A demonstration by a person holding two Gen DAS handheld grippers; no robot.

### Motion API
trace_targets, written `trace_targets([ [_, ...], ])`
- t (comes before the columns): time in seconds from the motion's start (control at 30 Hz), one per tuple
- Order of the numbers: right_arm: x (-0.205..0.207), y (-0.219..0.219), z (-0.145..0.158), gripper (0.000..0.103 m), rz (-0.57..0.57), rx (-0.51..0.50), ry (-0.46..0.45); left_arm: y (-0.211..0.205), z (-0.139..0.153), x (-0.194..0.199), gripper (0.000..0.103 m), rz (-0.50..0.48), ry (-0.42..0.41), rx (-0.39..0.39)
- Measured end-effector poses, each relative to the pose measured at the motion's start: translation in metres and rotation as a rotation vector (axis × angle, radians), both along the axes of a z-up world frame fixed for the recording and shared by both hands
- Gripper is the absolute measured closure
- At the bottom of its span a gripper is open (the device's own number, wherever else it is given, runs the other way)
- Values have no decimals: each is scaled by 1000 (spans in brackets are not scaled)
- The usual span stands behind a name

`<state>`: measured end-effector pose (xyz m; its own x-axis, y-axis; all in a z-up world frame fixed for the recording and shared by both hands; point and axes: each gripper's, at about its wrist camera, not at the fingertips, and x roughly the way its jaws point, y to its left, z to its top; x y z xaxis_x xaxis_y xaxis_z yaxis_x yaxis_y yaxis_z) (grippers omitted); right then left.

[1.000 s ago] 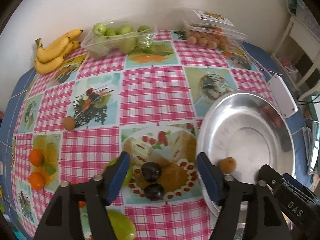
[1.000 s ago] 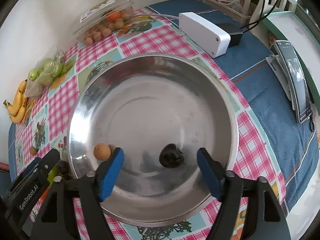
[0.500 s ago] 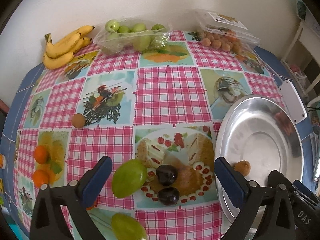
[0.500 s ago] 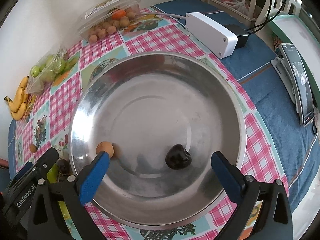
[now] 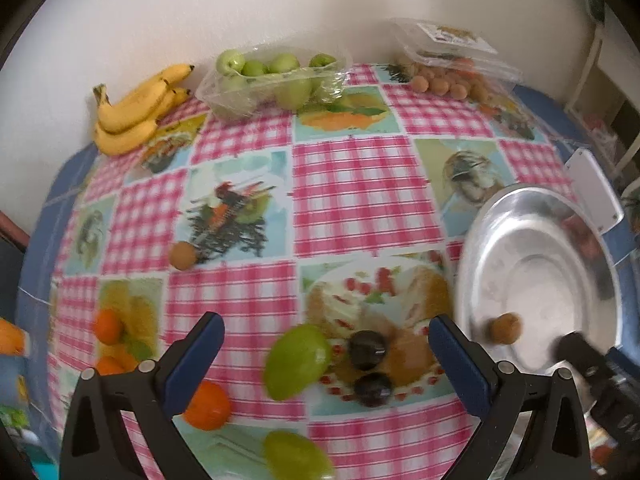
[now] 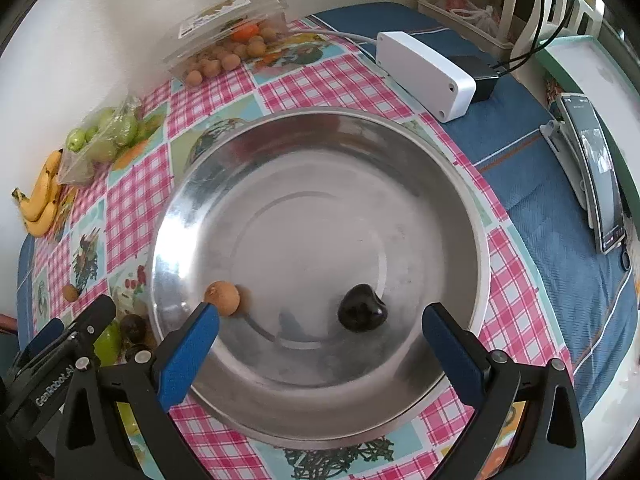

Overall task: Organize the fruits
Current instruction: 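Withdraw both open tools from the steel bowl back over the fruits, then move the left tool toward an orange while the right tool approaches a green mango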

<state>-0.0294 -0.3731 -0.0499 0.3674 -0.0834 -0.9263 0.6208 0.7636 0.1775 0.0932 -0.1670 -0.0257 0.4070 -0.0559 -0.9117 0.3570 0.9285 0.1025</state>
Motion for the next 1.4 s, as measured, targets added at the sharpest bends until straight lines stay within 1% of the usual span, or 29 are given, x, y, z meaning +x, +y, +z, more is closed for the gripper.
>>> trace_targets([
  [0.13, -1, 7, 4, 2, 10, -8, -6, 13, 2, 5, 0, -9, -27, 62],
  [0.2, -1, 11, 6, 2, 18, -10, -9, 24, 2, 9, 0, -3, -45, 111],
  [0.27, -1, 16, 8, 2, 25, -7, -16, 37, 1, 12, 0, 9, -47, 130],
  [0.37, 0, 25, 10, 2, 39, -19, -11, 61, 3, 13, 0, 34, -40, 128],
  [0.57, 9, 50, 14, 2, 87, -42, 3, 100, 13, 6, 0, 85, -72, 111],
  [0.77, 21, 85, 19, 2, 163, -47, -1, 141, 15, 2, 0, 164, -64, 81],
  [0.87, 28, 102, 21, 2, 203, -59, 3, 159, 15, 0, 0, 208, -47, 39],
  [1.03, 37, 127, 19, 2, 261, -53, 9, 185, 13, -3, 0, 273, -26, 11],
  [1.23, 42, 151, 12, 2, 316, -31, 16, 201, 15, -4, 0, 313, 3, -43],
  [1.4, 43, 175, 3, 2, 383, -7, 36, 205, 9, -5, 0, 326, 61, -93],
])
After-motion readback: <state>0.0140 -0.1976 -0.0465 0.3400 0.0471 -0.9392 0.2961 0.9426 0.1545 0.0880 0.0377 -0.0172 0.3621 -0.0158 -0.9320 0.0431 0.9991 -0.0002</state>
